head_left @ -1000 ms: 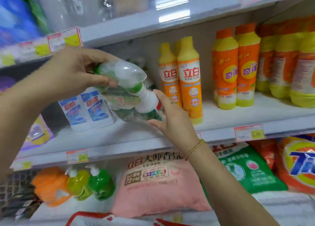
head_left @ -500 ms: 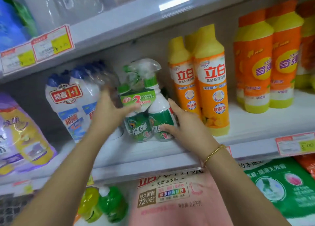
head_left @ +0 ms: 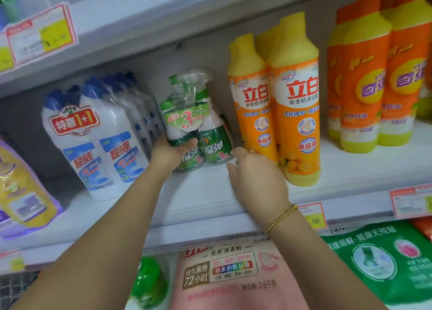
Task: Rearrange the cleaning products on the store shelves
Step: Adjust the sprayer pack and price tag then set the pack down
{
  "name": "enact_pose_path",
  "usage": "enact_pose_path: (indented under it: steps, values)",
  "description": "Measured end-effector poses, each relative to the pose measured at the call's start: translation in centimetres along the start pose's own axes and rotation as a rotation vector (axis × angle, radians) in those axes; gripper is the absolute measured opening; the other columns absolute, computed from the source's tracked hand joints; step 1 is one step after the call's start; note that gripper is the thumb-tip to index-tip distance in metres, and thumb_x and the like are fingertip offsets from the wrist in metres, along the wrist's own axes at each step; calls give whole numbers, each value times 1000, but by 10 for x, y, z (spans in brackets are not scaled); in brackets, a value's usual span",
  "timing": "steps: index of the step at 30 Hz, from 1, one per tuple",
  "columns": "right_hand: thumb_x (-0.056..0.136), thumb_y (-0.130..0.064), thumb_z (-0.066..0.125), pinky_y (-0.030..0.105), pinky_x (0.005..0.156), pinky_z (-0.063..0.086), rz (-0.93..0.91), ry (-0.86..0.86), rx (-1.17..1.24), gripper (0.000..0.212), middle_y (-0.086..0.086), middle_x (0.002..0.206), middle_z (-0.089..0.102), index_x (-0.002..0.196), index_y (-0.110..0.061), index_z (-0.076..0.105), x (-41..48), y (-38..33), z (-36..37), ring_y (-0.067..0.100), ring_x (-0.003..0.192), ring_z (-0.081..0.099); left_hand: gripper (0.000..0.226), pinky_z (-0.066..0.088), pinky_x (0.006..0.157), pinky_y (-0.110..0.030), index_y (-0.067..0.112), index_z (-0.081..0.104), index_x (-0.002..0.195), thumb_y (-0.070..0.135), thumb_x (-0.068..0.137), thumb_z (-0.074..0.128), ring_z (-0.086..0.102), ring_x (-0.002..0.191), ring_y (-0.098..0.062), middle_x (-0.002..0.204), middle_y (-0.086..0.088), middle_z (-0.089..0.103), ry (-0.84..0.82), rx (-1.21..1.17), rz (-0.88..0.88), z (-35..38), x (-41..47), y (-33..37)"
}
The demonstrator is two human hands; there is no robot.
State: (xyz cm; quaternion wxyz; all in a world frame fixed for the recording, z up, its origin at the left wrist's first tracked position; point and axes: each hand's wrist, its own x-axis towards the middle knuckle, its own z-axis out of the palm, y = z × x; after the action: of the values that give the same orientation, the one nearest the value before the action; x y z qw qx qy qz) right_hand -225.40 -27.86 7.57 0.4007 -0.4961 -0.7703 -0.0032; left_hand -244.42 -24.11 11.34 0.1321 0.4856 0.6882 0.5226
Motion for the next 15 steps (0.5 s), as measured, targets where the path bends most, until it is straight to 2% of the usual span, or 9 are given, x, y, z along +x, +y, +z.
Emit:
enact_pose_path:
  steps: [3,7,9,11,13,14,15]
  values:
    - [98,-23,43,26,60,33,-23,0,5,21,5,102,68,112,-17,57,1,1,3,24,92,63,50,46,81,-28,15,55,121,24,78,78,58,94,-17,110,1,62,-14,-21,-10,1,5,-2]
    - [95,-31,49,27,60,35,-40,6,86,23,7,93,69,98,-14,63,2,3,3,25,86,62,42,51,91,-39,19,56,111,24,77,79,63,102,-24,116,-6,65,-23,-44,-55,0,5,-1]
    - [92,-29,54,29,61,43,-46,23,193,20,6,87,70,92,-13,66,0,3,-1,24,82,62,47,51,92,-40,12,58,116,28,77,79,63,105,-28,119,-10,66,7,55,-90,1,0,2]
    - [89,-24,61,34,65,50,-76,28,396,15,2,79,71,86,-11,69,-7,4,-15,18,75,63,47,50,81,-33,4,59,117,29,81,76,62,104,-30,117,-13,66,68,194,-92,1,-20,12]
    - [87,-22,66,32,67,51,-117,70,560,14,-2,75,70,81,-11,70,-19,10,-41,10,69,62,38,46,70,-26,3,61,113,29,87,69,61,98,-25,109,-9,65,158,209,44,4,-58,29]
    - [87,-23,66,30,66,51,-150,87,574,14,-3,74,70,80,-11,70,-28,17,-56,9,68,62,29,49,69,-25,6,63,106,30,90,65,61,93,-22,102,-5,66,174,151,141,7,-85,37]
    - [86,-26,65,28,65,51,-186,89,549,16,-4,72,69,79,-12,69,-39,26,-71,8,66,61,24,52,71,-30,9,66,92,32,92,60,63,84,-21,90,-3,67,153,80,223,12,-113,44]
